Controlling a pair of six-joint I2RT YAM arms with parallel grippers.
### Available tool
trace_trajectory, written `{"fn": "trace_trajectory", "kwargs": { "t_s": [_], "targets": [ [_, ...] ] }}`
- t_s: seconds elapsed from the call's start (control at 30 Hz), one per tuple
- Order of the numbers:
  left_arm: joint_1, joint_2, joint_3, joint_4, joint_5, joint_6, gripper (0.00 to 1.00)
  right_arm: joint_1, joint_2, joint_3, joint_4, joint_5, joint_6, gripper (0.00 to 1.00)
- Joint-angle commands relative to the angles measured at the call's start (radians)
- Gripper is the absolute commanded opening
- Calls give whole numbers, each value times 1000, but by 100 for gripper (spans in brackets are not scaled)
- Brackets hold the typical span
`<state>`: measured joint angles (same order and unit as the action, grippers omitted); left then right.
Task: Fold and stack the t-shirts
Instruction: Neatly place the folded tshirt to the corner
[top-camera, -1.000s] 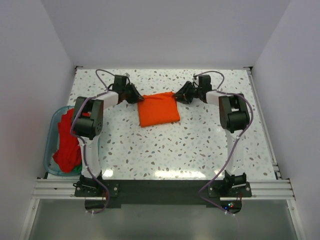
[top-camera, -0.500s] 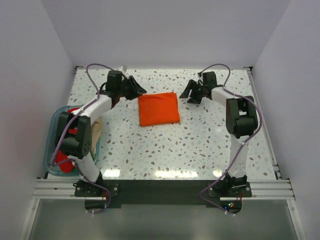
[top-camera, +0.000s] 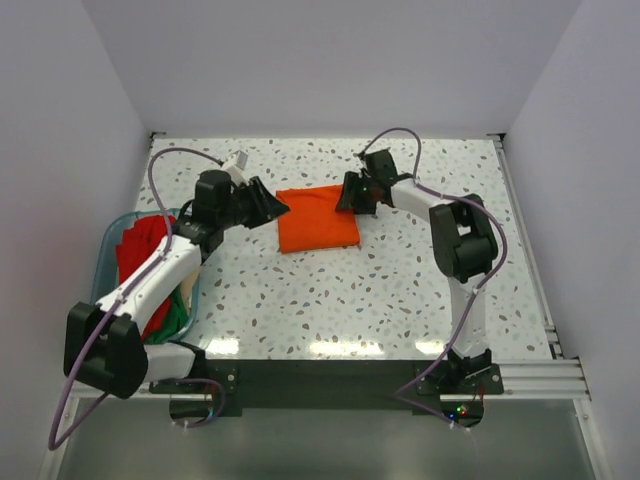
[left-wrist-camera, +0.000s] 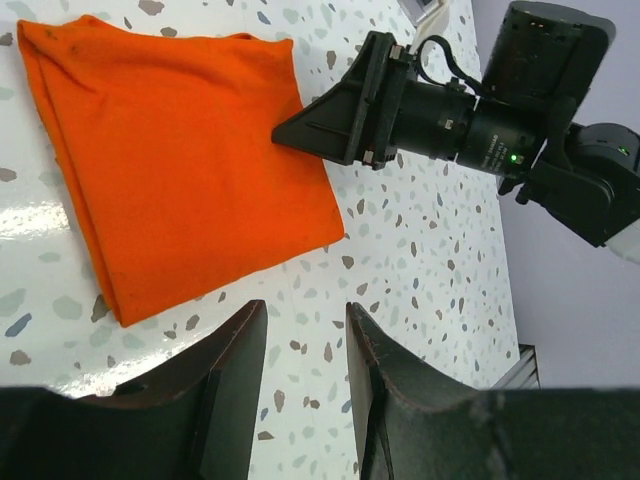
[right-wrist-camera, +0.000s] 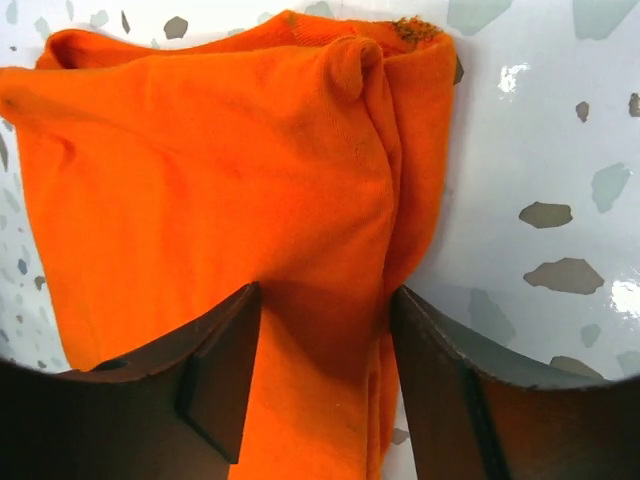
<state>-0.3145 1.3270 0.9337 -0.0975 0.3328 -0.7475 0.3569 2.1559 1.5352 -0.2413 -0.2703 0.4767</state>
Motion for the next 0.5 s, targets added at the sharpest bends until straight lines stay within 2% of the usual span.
{"fn": "trace_trajectory", "kwargs": {
  "t_s": [0.0, 0.07, 0.17, 0.2, 0.47],
  "targets": [
    [3, -116, -25, -70, -49, 79, 42, 23, 35, 17, -102, 120, -10, 56],
    [3, -150, -35, -106, -64, 103, 42, 40, 51, 35, -133, 178, -13, 47],
    [3, -206, -47, -145, -81, 132, 42, 47, 82, 71, -182, 265, -26, 22],
    [3, -227, -53, -160, -78, 137, 42, 47, 93, 104, -219, 270, -45, 0],
    [5, -310, -75, -226, -78, 207, 42, 22, 183, 334, -378, 591, -213, 0]
  ]
}}
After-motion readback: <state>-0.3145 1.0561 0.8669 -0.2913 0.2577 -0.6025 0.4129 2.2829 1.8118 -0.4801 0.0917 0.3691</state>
